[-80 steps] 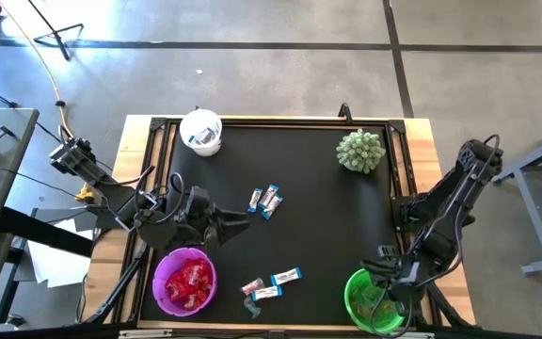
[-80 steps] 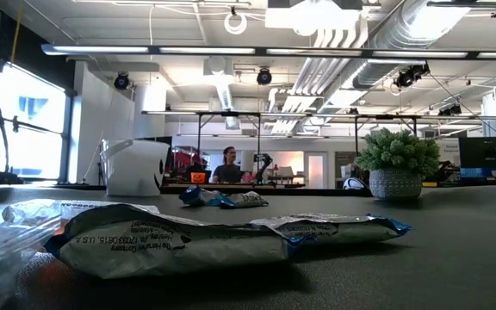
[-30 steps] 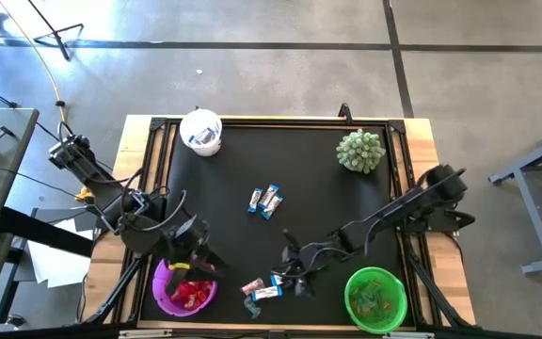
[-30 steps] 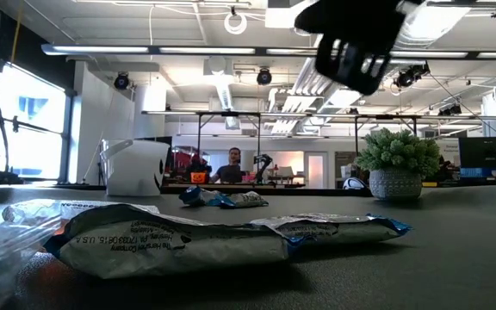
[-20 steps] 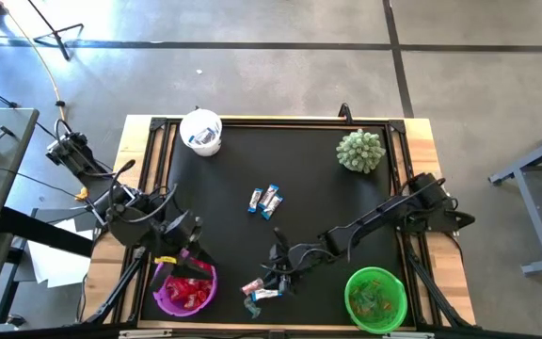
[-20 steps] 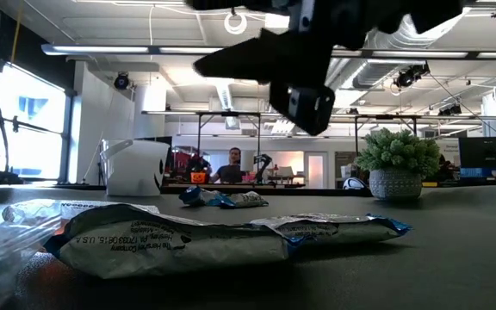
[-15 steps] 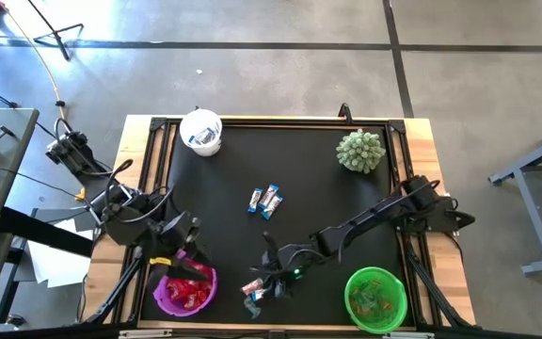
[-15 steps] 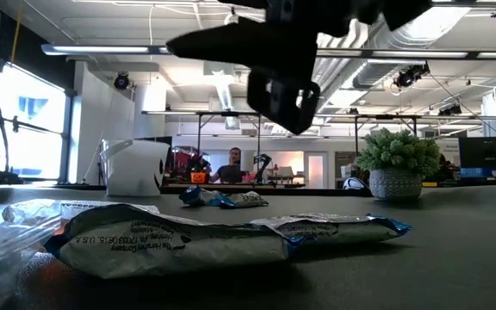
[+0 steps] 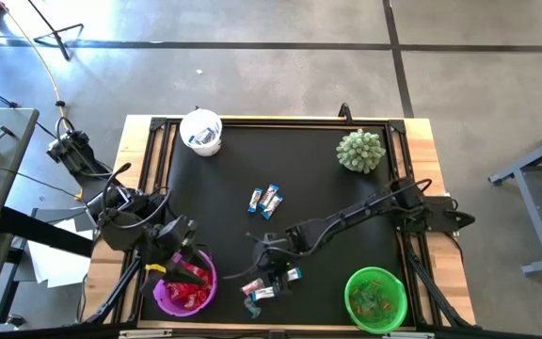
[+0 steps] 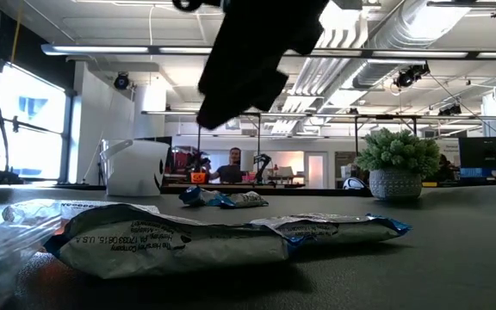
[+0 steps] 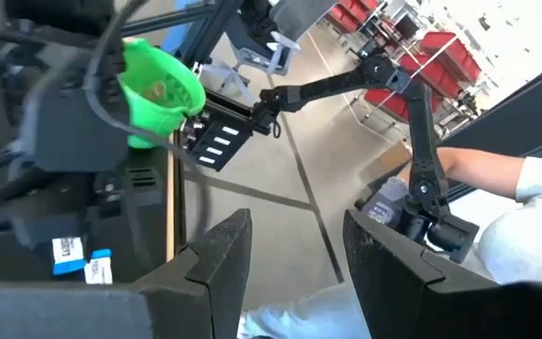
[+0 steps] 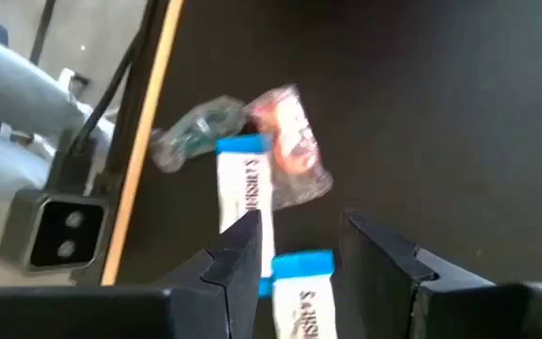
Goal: Sort candy
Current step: Put the orange gummy into the green bucket
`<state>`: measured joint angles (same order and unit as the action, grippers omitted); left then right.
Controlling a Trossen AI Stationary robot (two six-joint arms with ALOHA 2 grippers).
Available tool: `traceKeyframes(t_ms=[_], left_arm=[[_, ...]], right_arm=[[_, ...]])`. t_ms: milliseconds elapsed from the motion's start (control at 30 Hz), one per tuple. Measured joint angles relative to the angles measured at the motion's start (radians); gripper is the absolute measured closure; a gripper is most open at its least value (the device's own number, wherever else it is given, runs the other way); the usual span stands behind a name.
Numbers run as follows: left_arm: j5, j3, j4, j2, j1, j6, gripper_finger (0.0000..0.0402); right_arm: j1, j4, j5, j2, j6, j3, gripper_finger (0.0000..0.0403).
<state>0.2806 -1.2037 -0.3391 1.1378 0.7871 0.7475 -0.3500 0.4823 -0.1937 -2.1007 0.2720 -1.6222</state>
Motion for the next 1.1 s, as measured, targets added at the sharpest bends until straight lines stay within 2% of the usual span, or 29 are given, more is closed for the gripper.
traceKeyframes(t_ms=[200,433,1100], left_arm=[[0.002,0.0,-0.005,0.0,0.013,0.002,0.0243],[0.005,0.0,-0.006,0.0,0.013,0.01,0.0243],[0.004,0.0,-0.009,0.0,0.013,0.01,0.0243]], right_arm=[[0.034,-0.03,-0.043,-0.032,0.014,-0.001,0.0265],[0.037,-0.16,-0.105,-0.084,0.016,-0.001,0.0265],[0.027,-0.295,-0.13,-0.185,0.087,0.0,0.0265]])
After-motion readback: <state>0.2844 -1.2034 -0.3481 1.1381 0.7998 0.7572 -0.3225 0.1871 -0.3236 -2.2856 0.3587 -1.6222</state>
